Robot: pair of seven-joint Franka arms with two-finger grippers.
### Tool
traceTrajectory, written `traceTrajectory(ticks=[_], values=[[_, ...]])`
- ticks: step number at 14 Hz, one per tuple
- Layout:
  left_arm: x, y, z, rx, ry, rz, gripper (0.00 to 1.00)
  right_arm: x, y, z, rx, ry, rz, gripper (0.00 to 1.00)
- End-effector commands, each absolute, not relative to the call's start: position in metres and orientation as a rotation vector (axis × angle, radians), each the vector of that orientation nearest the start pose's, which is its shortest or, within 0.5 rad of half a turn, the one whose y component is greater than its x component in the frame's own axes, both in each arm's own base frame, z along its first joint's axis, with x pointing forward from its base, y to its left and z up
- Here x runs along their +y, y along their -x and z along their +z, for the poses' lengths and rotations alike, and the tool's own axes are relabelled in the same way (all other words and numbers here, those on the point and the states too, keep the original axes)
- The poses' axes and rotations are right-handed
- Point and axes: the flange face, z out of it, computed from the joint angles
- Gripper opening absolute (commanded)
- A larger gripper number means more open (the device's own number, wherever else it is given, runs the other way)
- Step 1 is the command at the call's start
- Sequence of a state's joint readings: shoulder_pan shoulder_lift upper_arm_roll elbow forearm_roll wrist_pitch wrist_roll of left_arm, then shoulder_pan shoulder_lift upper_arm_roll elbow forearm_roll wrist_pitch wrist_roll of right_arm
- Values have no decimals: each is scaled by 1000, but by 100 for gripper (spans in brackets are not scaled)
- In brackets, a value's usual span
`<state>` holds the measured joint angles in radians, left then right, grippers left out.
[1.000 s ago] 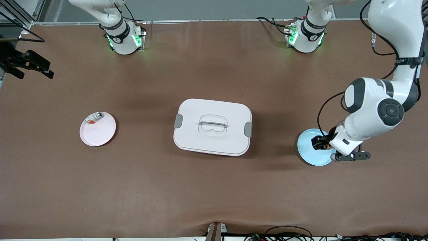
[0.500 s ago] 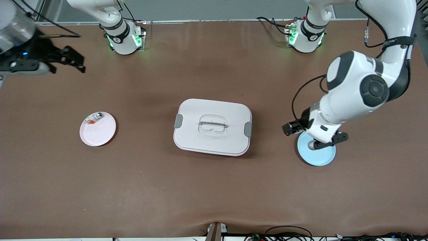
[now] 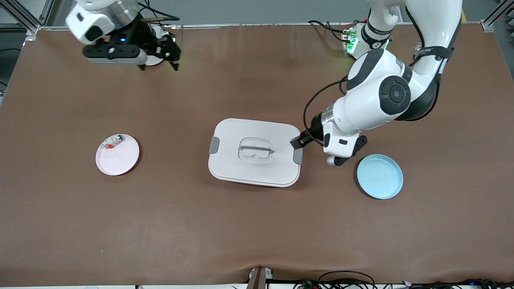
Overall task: Transfer orange switch to right arm and place
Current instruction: 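Carry the switch over the box while the right gripper reaches toward it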
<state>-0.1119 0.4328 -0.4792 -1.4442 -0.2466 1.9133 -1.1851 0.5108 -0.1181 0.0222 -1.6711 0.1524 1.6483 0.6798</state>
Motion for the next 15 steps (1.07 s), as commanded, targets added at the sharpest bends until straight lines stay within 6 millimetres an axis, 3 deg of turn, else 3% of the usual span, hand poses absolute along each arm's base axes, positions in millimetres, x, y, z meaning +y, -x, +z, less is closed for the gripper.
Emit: traceTrajectory(ticks=[1, 3, 8, 11, 15], values=[[-363, -593, 492, -1445, 3176, 757, 0, 308, -441, 625, 369, 2835, 5, 100], [-369, -589, 497, -1538, 3130, 872, 0, 336, -431, 606, 429, 2768, -61, 100], [-411, -572, 470, -1717, 2894, 1123, 0, 365, -432, 572, 531, 2518, -101, 100], [-422, -568, 466, -1763, 2837, 1254, 0, 373, -451, 546, 584, 2474, -106, 100], [-437, -560, 469, -1822, 2773, 1290, 0, 386, -468, 504, 618, 2491, -103, 100]])
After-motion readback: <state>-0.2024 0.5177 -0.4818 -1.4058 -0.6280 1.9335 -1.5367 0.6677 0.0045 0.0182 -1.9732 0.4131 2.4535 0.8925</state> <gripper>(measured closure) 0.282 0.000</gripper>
